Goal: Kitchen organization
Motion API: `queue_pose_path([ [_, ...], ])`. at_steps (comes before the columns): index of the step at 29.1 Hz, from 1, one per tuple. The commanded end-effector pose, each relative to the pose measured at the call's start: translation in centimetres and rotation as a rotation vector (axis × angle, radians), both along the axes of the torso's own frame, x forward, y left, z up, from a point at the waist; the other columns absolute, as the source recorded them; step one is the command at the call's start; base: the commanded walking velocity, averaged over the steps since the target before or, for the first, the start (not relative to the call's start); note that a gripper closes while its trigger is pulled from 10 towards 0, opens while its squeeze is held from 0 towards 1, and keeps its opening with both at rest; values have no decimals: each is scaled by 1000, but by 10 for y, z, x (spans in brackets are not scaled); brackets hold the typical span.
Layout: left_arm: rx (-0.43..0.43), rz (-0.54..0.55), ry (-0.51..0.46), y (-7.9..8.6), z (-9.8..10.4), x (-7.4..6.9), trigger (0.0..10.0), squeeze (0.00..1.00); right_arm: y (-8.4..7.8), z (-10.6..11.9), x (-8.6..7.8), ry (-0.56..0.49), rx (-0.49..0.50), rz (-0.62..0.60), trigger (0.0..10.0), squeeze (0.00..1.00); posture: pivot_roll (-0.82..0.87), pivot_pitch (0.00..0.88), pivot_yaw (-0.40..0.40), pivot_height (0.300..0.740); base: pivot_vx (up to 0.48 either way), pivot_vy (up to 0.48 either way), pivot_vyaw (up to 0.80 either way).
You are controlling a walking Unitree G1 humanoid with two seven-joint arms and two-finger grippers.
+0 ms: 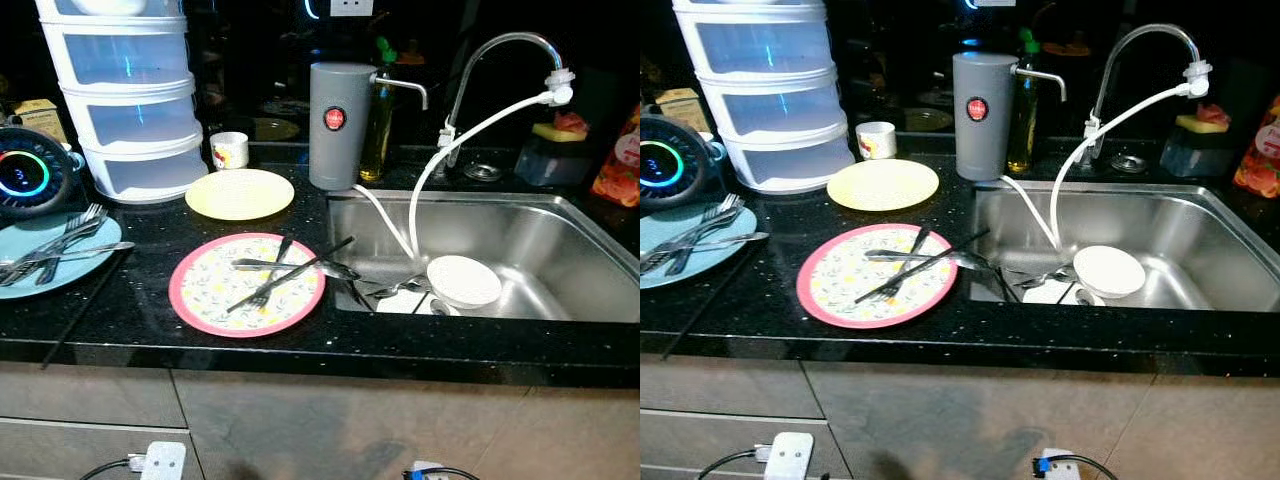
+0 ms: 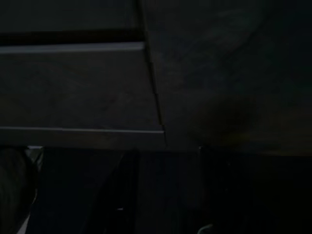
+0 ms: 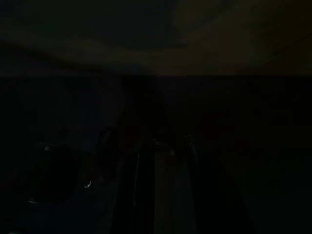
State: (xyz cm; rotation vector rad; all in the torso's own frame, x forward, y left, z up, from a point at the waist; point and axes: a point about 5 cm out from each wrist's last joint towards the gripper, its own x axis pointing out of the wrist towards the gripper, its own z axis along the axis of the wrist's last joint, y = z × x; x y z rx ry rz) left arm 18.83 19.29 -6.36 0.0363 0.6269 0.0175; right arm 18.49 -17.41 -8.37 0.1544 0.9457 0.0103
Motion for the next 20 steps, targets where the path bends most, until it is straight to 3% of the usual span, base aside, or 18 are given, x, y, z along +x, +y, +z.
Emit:
queue_pose_path([
  [1,3,7,5,3,0,-1,10000,0,3,-1,-2,10,14,-10,10000,0,78,18,-6,740,0,0,0],
  [16,9,-6,12,1,-2,-2,10000,0,3,-2,-3,12,11,-6,10000,0,72,12,-8,740,0,0,0],
  [20,6,-22,17,0,-2,-3,10000,0,1,-1,-2,8,7,-4,10000,0,68,6,-9,740,0,-347,0],
])
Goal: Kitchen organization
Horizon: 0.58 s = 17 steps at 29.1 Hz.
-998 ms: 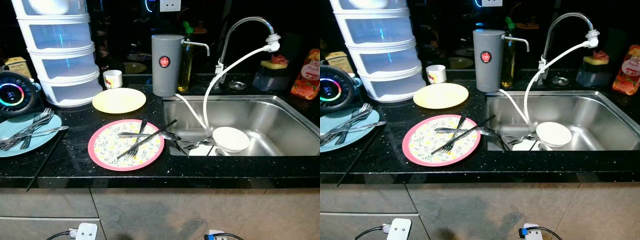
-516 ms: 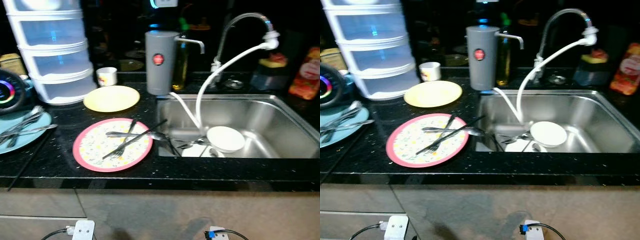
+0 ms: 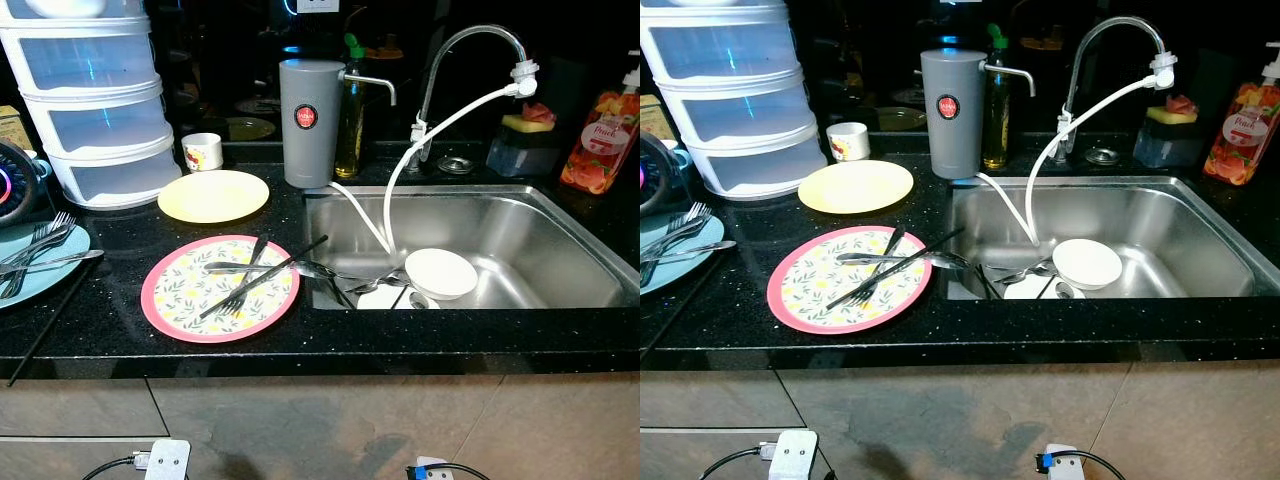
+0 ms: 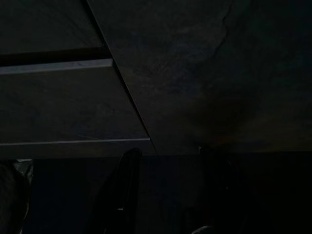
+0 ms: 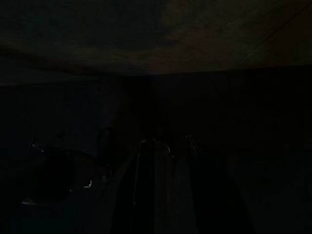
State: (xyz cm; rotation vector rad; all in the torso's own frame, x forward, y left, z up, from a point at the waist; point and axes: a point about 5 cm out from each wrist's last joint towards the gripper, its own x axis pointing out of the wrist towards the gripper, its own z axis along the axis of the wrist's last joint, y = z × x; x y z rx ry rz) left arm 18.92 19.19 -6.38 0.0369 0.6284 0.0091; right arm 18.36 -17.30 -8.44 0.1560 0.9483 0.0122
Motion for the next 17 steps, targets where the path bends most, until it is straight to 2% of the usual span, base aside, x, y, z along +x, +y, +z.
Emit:
queue_pose_path([
  [1,7,-13,16,1,-2,-4,10000,0,0,0,-1,6,5,-5,10000,0,68,6,-9,740,0,-412,0],
  [13,-5,4,29,2,-4,-5,10000,0,0,0,0,6,4,-5,10000,0,68,6,-10,740,0,-412,0],
  [15,-32,52,46,2,-6,-7,10000,0,0,0,0,6,4,-5,10000,0,68,11,-9,740,0,0,0],
  [17,-43,56,49,2,-6,-7,10000,0,0,0,-1,6,4,-5,10000,0,68,13,-10,740,0,480,0],
])
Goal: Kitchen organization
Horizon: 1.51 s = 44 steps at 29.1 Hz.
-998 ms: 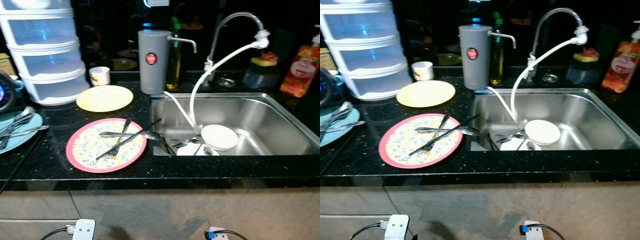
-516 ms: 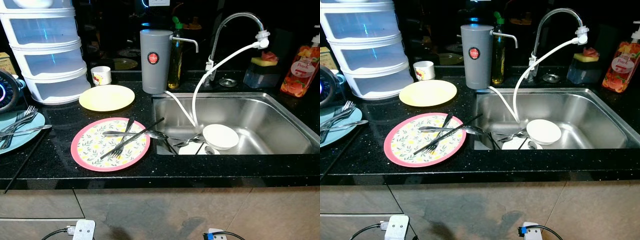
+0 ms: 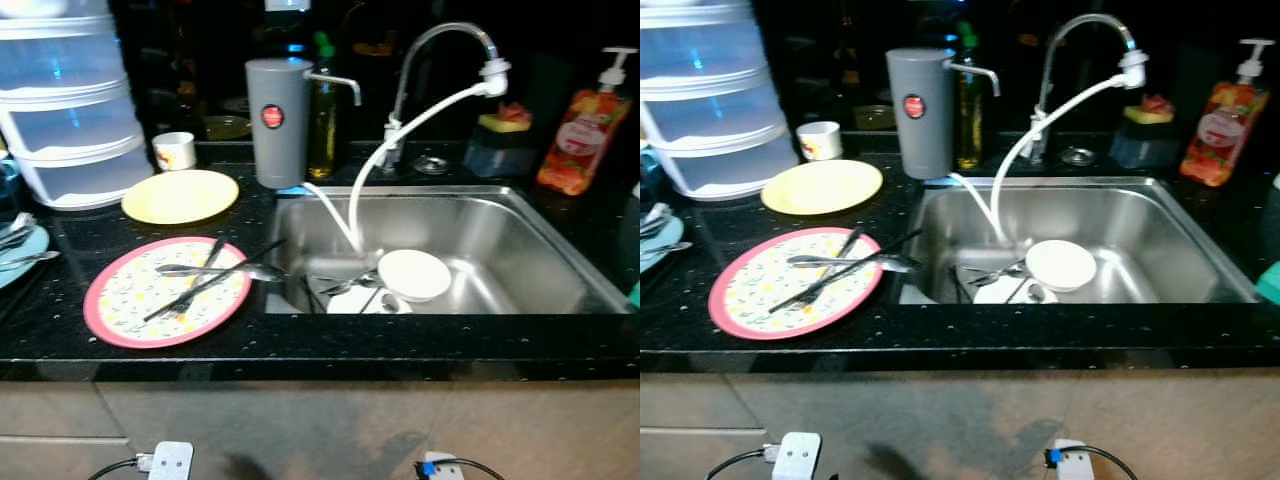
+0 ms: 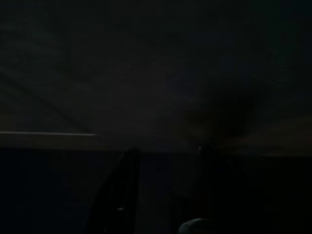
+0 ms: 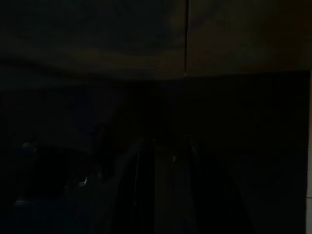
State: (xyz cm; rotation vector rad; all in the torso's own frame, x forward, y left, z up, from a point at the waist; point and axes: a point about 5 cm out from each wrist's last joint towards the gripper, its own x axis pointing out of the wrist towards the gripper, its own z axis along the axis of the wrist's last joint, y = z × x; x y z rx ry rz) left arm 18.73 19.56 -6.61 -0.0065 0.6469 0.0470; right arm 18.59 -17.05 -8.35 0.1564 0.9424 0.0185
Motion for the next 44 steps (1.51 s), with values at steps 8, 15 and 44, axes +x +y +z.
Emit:
queue_pose_path([
  [8,-12,4,23,1,-2,-2,10000,0,-2,-1,-3,13,1,-8,10000,0,68,13,-10,740,0,480,0],
  [15,-9,16,14,4,-2,-3,10000,0,-1,-1,-3,12,4,-8,10000,0,73,17,-11,740,0,206,0],
  [44,8,-16,37,4,-4,-5,10000,0,-2,-1,-2,10,-5,-6,10000,0,69,16,-7,740,0,0,0],
])
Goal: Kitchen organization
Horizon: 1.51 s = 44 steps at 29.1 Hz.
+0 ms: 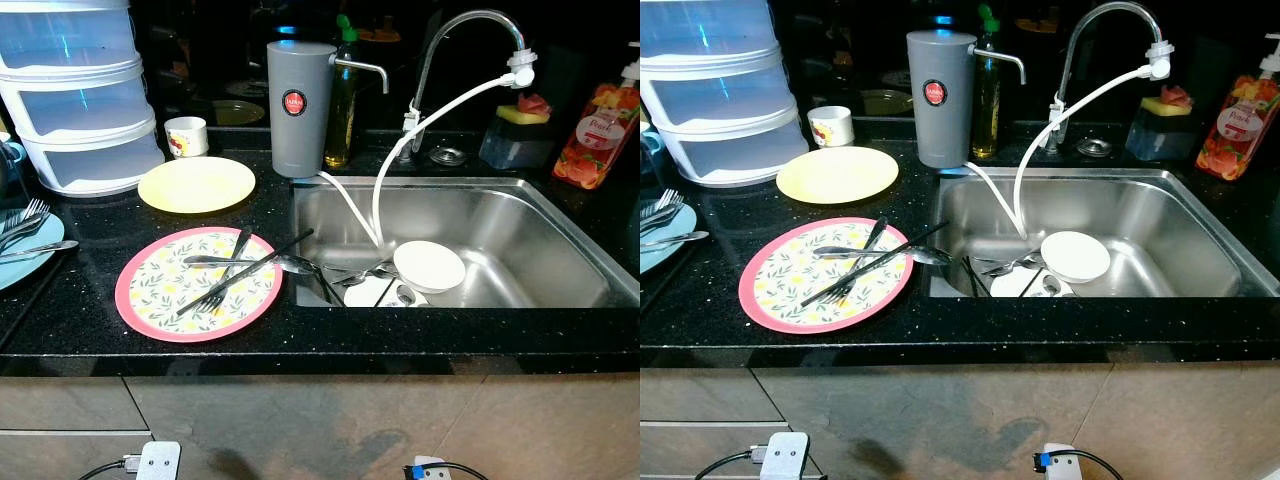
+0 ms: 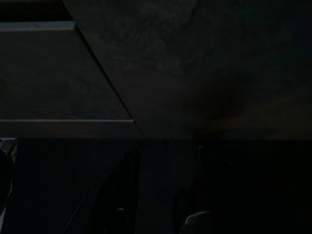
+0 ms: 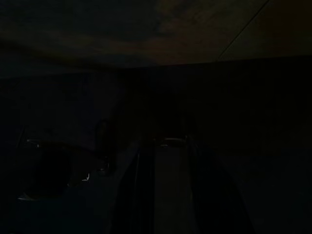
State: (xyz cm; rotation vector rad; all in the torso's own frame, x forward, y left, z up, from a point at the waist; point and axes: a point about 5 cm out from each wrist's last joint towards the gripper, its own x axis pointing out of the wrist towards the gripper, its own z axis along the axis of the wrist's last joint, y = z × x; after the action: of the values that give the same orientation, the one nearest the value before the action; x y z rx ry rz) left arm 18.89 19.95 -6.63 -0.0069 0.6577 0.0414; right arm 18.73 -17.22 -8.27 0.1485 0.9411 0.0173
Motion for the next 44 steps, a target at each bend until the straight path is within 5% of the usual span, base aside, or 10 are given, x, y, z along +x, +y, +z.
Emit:
queue_pose_path([
  [1,11,-12,28,0,-5,-8,10000,0,-1,-1,-3,12,1,-9,10000,0,68,14,-12,740,0,0,0],
  [27,34,-6,50,4,-9,-19,10000,0,-6,-2,-6,18,-7,-3,10000,0,53,0,-21,740,0,74,0],
  [39,71,14,68,7,-9,-16,10000,0,-8,-3,-7,47,-34,3,10000,0,39,0,-20,740,0,0,0],
  [44,86,11,54,5,-6,-10,10000,0,-9,-9,-19,125,-87,59,10000,0,46,1,-31,740,0,0,0],
])
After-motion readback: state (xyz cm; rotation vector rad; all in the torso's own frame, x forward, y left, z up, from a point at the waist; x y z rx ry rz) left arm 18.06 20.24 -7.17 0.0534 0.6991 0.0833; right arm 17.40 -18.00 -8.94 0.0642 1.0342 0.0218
